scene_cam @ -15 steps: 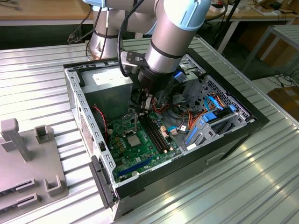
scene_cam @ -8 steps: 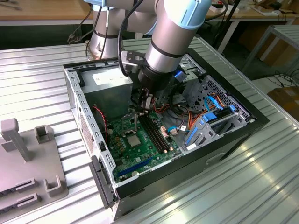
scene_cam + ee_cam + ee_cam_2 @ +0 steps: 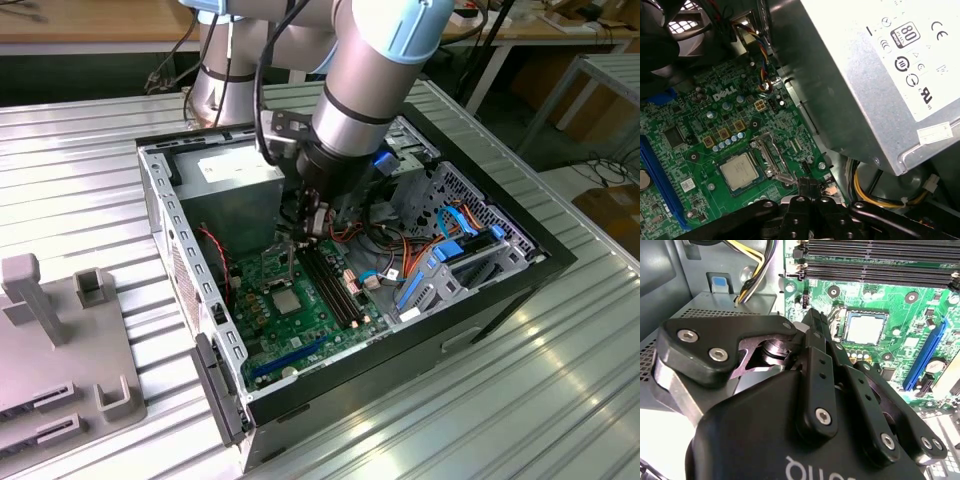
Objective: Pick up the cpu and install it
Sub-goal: 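Close the cpu cover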
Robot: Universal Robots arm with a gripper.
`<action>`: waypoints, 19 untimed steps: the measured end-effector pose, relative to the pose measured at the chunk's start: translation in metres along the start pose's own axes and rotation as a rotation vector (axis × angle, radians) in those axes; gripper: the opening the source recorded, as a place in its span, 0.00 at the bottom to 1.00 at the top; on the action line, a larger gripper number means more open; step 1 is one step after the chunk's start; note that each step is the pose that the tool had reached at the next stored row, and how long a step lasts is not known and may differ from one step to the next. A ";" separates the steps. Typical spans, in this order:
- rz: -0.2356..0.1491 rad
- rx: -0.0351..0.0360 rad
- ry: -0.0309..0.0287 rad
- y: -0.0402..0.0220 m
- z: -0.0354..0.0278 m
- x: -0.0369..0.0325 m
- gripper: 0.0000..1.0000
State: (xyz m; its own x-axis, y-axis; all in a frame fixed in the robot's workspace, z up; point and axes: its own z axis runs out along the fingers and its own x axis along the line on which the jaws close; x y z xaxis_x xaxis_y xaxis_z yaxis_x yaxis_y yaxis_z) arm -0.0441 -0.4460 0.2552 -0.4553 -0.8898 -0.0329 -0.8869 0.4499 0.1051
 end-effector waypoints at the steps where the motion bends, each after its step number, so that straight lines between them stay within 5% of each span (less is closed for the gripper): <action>1: -0.002 -0.0001 0.0003 0.0000 -0.0006 0.0001 0.11; 19: -0.064 -0.0003 0.0058 0.0002 -0.0036 0.0038 0.11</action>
State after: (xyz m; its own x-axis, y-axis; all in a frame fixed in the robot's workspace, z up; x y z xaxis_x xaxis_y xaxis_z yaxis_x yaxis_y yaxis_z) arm -0.0457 -0.4496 0.2586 -0.3972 -0.9171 -0.0337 -0.9141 0.3921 0.1033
